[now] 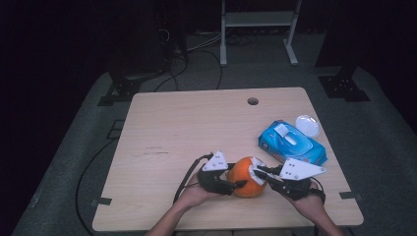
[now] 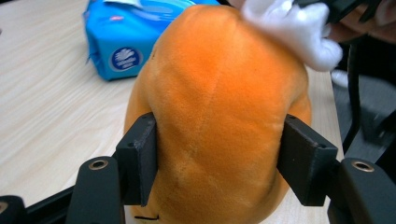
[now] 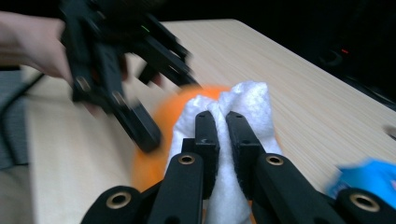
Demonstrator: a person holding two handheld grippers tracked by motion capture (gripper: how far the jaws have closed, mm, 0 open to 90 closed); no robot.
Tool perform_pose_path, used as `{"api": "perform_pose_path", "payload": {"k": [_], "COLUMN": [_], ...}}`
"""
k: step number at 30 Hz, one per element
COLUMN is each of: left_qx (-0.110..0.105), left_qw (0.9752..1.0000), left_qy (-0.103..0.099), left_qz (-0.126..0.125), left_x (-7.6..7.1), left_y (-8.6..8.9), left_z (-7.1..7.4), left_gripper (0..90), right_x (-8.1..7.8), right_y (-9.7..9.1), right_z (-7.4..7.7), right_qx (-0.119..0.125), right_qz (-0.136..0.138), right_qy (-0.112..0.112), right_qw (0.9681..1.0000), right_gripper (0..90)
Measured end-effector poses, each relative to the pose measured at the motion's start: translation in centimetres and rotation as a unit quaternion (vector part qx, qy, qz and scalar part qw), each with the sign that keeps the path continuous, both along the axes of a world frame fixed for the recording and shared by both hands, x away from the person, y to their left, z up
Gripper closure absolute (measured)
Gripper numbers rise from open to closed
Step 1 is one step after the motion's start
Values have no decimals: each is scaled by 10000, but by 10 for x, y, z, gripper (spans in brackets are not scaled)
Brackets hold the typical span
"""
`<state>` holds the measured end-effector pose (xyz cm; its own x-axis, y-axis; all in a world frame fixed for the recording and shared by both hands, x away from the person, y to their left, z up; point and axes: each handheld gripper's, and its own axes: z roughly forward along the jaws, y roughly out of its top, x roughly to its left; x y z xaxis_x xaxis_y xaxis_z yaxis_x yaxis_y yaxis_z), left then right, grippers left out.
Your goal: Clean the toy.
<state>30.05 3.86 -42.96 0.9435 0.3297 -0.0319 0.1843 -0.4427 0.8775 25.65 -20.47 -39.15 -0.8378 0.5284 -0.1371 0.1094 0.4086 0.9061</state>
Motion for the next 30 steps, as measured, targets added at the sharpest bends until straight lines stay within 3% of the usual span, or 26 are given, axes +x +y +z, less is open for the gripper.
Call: {"api": "perform_pose_path", "payload": {"k": [3, 7, 12, 15, 18, 21, 25, 30], "left_qx": [183, 30, -106, -59, 106, 182, 140, 64], "left_qw": [9994, 9999, 9999, 10000, 9997, 9992, 9992, 9996], "left_qy": [-271, -114, 42, -11, -203, -340, -370, -269], "left_qz": [-66, -41, 0, 33, -39, -78, -72, -40], "left_x": [-8, -5, -3, -5, -11, -16, -16, -11], "left_y": [-5, 0, 0, -6, -13, -15, -13, -11], "left_z": [1, -2, -3, -2, -1, -2, -3, -1], "left_gripper": [362, 347, 304, 319, 321, 314, 325, 327], "right_x": [3, 17, 15, 5, -2, 1, 14, 21], "right_y": [11, 3, -15, -11, 6, 23, 23, -3], "right_z": [6, 8, 5, 7, 7, 4, 8, 8], "right_qx": [-61, -30, -75, -162, -279, -343, -332, -135], "right_qz": [124, -134, -362, -250, 21, 198, -25, -366], "right_qy": [-13, 37, 146, 117, 69, 104, 221, 293], "right_qw": [9999, 9999, 9992, 9995, 9996, 9992, 9992, 9988], "right_gripper": [836, 836, 836, 836, 835, 836, 836, 836]}}
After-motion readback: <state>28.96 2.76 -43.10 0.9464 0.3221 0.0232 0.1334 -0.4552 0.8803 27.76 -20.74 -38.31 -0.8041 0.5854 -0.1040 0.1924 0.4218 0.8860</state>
